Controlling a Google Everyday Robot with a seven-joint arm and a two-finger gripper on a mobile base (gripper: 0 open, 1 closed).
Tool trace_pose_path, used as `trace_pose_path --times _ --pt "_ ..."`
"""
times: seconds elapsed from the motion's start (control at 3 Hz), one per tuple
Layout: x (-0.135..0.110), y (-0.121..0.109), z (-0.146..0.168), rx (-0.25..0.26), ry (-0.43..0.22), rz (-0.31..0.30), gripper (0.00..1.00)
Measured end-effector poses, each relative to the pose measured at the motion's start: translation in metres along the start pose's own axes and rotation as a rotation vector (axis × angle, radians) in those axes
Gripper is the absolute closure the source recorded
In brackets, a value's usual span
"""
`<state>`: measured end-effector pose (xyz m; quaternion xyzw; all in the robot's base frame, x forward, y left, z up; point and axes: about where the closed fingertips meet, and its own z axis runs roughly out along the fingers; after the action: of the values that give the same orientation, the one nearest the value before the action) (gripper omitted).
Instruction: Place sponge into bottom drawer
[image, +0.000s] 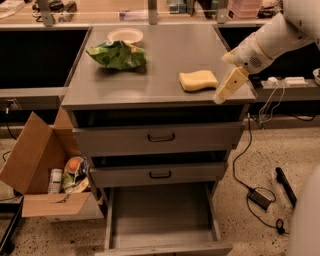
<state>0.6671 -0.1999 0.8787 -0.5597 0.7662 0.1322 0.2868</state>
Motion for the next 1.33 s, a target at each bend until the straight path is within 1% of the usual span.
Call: trace_pose_path --times 0.33,0.67,1.0,1.33 --pt "-0.001 -0.021 0.012 -0.010 -0.058 0.041 0.00" --pt "0.001 -0.039 0.023 0.001 -0.091 0.083 0.00" --pt "0.005 -0.059 0.037 0.029 -0.106 0.132 0.00" --pt "0.005 -0.066 0.047 0.035 -0.100 0.148 0.00"
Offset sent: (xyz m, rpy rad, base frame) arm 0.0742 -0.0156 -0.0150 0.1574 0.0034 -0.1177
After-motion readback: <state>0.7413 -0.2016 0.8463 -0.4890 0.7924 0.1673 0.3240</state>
